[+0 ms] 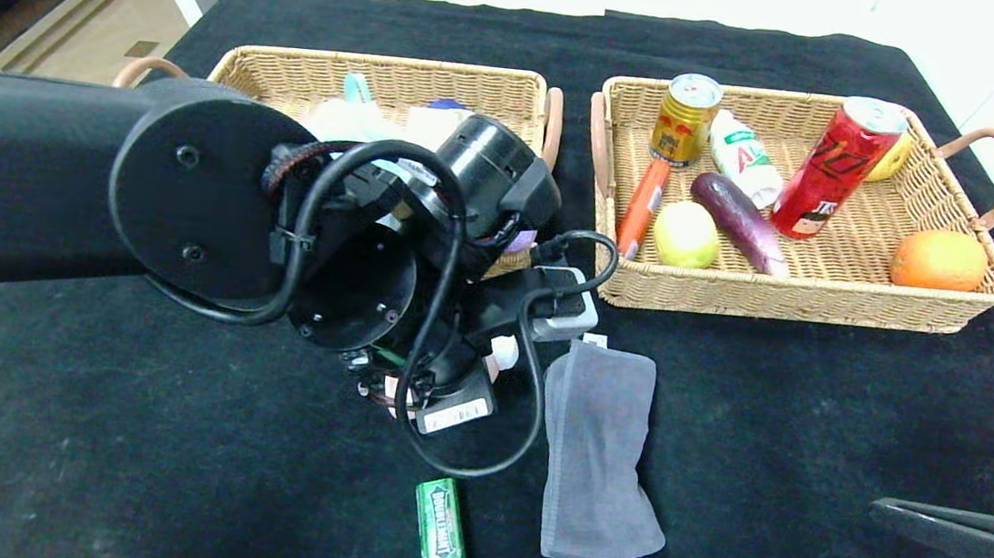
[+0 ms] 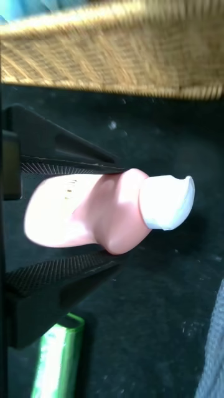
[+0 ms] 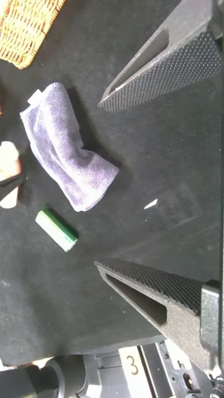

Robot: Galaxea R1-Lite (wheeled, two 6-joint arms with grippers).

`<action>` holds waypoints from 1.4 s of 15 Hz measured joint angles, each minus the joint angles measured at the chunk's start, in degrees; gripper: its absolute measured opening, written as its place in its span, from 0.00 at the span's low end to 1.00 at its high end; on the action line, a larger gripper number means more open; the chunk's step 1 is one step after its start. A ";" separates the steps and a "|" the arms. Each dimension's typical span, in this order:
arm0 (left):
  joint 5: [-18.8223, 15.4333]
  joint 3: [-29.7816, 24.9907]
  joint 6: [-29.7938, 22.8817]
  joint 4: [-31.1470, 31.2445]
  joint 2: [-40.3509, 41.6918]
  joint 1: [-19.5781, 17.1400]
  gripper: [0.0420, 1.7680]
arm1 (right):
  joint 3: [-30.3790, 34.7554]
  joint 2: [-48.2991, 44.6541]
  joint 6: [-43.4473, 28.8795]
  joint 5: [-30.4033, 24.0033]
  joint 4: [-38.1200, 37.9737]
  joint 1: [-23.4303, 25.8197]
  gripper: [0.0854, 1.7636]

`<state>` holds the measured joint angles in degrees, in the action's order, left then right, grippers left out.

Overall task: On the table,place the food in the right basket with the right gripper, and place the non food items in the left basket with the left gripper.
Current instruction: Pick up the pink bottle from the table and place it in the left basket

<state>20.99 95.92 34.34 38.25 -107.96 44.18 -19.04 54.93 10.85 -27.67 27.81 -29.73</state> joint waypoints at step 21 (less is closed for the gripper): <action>8.24 0.85 -0.04 -0.80 2.28 1.94 0.53 | -0.30 -1.33 0.06 0.00 0.16 -0.04 0.97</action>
<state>29.23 96.77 34.30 37.45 -105.68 46.12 -19.35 53.60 10.91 -27.67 27.97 -29.77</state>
